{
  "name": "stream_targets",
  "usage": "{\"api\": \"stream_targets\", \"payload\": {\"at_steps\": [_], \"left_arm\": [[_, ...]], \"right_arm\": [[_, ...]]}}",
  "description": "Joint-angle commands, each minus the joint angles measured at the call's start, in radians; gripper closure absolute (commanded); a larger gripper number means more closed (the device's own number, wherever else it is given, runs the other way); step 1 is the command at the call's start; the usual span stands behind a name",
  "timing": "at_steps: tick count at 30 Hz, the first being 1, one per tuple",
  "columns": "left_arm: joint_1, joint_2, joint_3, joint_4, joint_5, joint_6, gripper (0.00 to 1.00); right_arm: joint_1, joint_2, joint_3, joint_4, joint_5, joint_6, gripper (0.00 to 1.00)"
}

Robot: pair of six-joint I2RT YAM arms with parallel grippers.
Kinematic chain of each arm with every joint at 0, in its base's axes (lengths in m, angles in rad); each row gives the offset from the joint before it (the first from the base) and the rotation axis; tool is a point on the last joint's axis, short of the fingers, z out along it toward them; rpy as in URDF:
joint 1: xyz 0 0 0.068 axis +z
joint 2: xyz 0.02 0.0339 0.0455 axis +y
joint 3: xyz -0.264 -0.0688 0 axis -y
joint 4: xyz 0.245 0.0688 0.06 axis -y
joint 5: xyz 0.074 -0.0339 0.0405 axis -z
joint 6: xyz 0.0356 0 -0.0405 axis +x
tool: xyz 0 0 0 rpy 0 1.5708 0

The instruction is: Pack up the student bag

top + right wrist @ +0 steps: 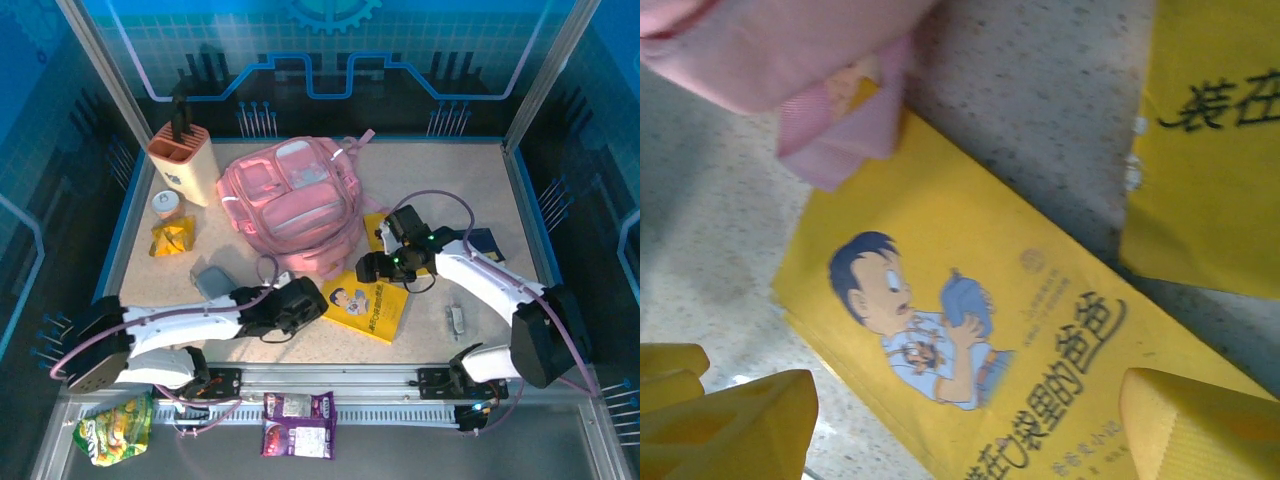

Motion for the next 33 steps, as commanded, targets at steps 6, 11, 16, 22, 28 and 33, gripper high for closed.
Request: {"api": "stream_targets", "payload": {"at_steps": [6,11,16,22,28,33], "left_arm": [[-0.042,0.194,0.045,0.157,-0.030,-0.213,0.44],[-0.039,0.215,0.011,0.231,-0.082,-0.207,0.44],[-0.019,0.239,0.007,0.292,-0.087,-0.191,0.44],[0.035,0.273,0.023,0.287,-0.083,-0.149,0.43],[0.111,0.276,0.030,0.289,-0.091,-0.009,0.43],[0.208,0.277,0.020,0.333,-0.023,0.120,0.43]], "right_arm": [[-0.055,0.068,-0.066,0.017,0.036,-0.036,0.16],[-0.070,0.125,-0.057,0.027,0.073,-0.056,0.09],[-0.072,0.152,-0.075,0.046,0.032,-0.049,0.08],[-0.040,0.139,-0.109,0.046,0.006,-0.019,0.09],[0.037,0.089,-0.151,0.055,-0.023,0.049,0.11],[0.128,0.073,-0.159,0.115,-0.065,0.133,0.12]]}}
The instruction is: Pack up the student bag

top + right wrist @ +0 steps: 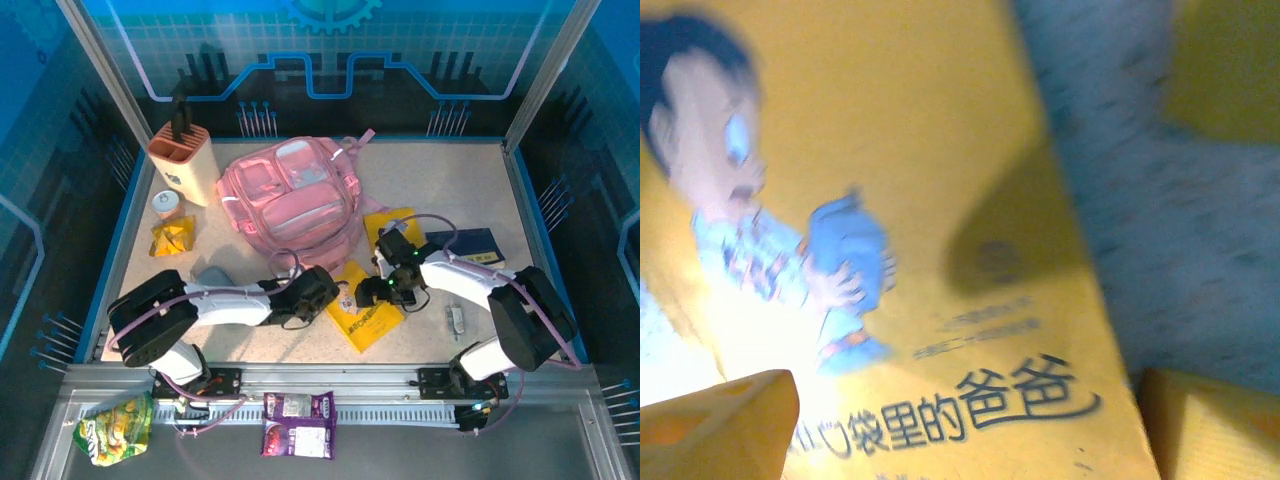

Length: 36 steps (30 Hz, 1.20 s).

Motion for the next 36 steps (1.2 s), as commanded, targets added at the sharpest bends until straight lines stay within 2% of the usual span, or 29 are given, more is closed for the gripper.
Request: {"api": "stream_targets", "payload": {"at_steps": [1,7,10,12,16,19,24,26,29,36], "left_arm": [[0.071,0.005,0.001,0.024,-0.032,0.142,0.43],[0.092,-0.098,0.009,-0.105,-0.033,0.232,0.38],[0.089,-0.170,0.007,-0.225,-0.010,0.204,0.34],[0.069,-0.217,-0.002,-0.287,-0.004,0.182,0.33],[-0.018,-0.263,-0.002,-0.353,-0.019,0.119,0.33],[-0.058,-0.237,-0.010,-0.309,0.014,0.064,0.37],[-0.114,-0.134,-0.010,-0.150,0.048,0.010,0.37],[-0.121,-0.082,0.000,-0.091,0.067,0.006,0.39],[-0.126,-0.032,0.019,-0.093,0.077,-0.002,0.41],[-0.125,0.002,-0.013,-0.026,0.071,-0.017,0.45]], "right_arm": [[0.030,-0.017,-0.007,0.041,-0.071,0.080,0.12],[-0.010,-0.062,0.005,-0.004,-0.065,0.033,0.13],[-0.076,-0.111,-0.023,-0.019,-0.095,-0.010,0.16],[-0.110,-0.128,-0.035,-0.040,-0.104,-0.039,0.20],[-0.114,-0.130,-0.043,-0.066,-0.109,-0.100,0.27],[-0.120,-0.125,-0.057,-0.059,-0.105,-0.116,0.29],[-0.115,-0.095,-0.088,0.006,-0.162,-0.113,0.28],[-0.113,-0.081,-0.096,0.027,-0.173,-0.113,0.28],[-0.111,-0.057,-0.114,0.056,-0.177,-0.111,0.26],[-0.065,-0.053,-0.121,0.086,-0.228,-0.096,0.25]]}}
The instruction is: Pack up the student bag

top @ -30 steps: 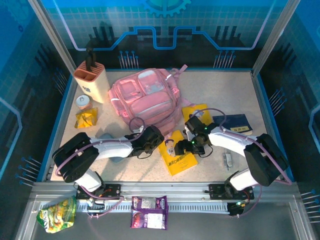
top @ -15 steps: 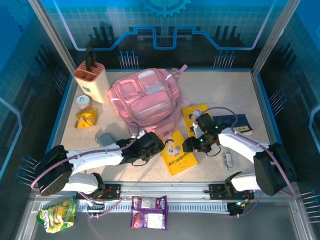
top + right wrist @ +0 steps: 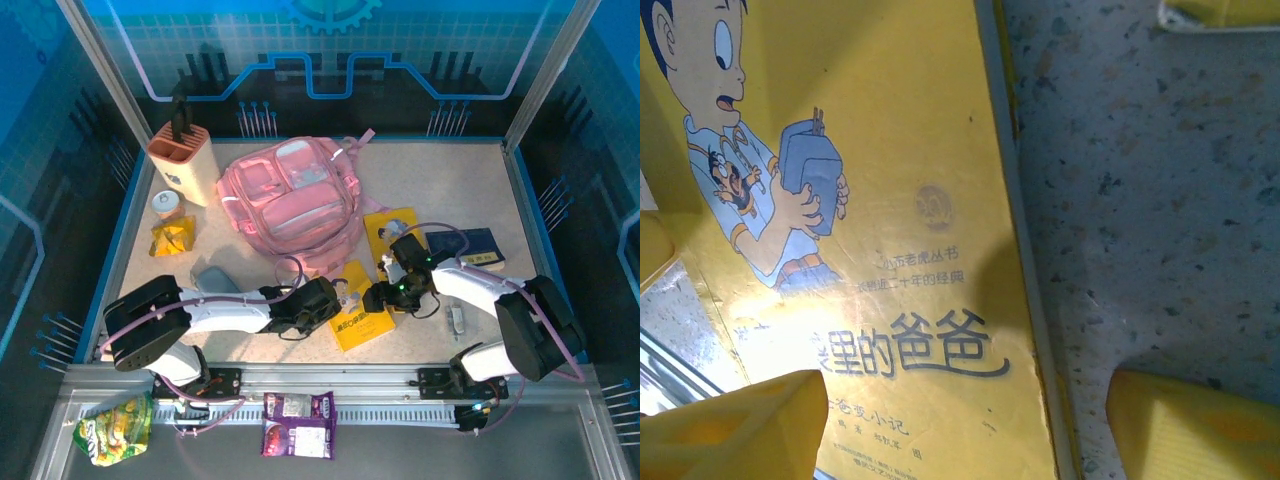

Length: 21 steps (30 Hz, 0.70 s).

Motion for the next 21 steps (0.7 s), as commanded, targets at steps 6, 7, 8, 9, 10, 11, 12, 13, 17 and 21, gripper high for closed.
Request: {"api": "stream_targets", "payload": {"at_steps": [6,7,8,9,10,11,12,13,17,21], "left_arm": [[-0.005,0.042,-0.018,0.109,0.005,-0.020,0.49],[-0.005,0.045,-0.019,0.119,0.007,-0.017,0.49],[-0.004,0.048,-0.018,0.127,0.011,-0.015,0.50],[-0.005,0.054,-0.017,0.137,0.018,-0.007,0.51],[-0.005,0.058,-0.015,0.140,0.024,-0.005,0.52],[-0.004,0.061,-0.013,0.138,0.026,-0.004,0.52],[-0.004,0.062,-0.013,0.140,0.026,-0.001,0.53],[-0.005,0.064,-0.011,0.140,0.029,0.003,0.54],[-0.005,0.060,-0.004,0.132,0.036,0.022,0.54],[-0.003,0.066,0.022,0.107,0.052,0.050,0.54]], "right_arm": [[0.049,-0.041,-0.004,0.024,-0.131,0.003,0.24],[0.049,-0.046,0.002,0.015,-0.136,-0.003,0.24],[0.049,-0.050,0.006,0.009,-0.145,-0.009,0.24],[0.048,-0.052,0.009,0.007,-0.164,-0.013,0.24],[0.047,-0.053,0.011,0.006,-0.176,-0.014,0.24],[0.046,-0.057,0.011,0.004,-0.178,-0.011,0.25],[0.045,-0.060,0.009,0.006,-0.183,-0.008,0.25],[0.043,-0.063,0.005,0.011,-0.191,-0.008,0.25],[0.025,-0.066,-0.005,0.013,-0.228,0.009,0.28],[0.013,-0.085,-0.018,0.023,-0.265,0.026,0.35]]}}
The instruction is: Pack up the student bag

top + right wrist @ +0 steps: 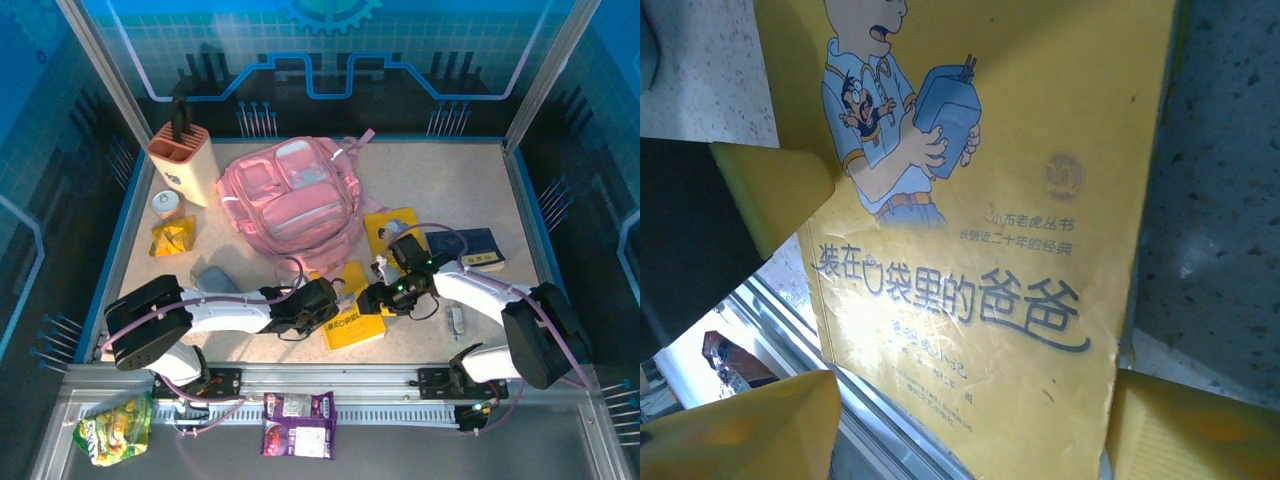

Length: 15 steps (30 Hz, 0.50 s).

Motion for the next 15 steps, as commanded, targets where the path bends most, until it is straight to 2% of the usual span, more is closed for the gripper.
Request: {"api": "stream_targets", "payload": {"at_steps": [1,11,15], "left_arm": [[-0.004,0.063,0.031,0.111,0.053,0.033,0.54],[-0.004,0.078,0.045,0.123,0.072,0.050,0.56],[-0.004,0.081,0.051,0.123,0.075,0.058,0.57]], "right_arm": [[-0.011,-0.036,-0.015,0.017,-0.105,0.014,0.36],[-0.034,-0.029,-0.042,0.034,-0.124,0.011,0.59],[-0.047,-0.047,-0.059,0.037,-0.116,0.009,0.71]]}}
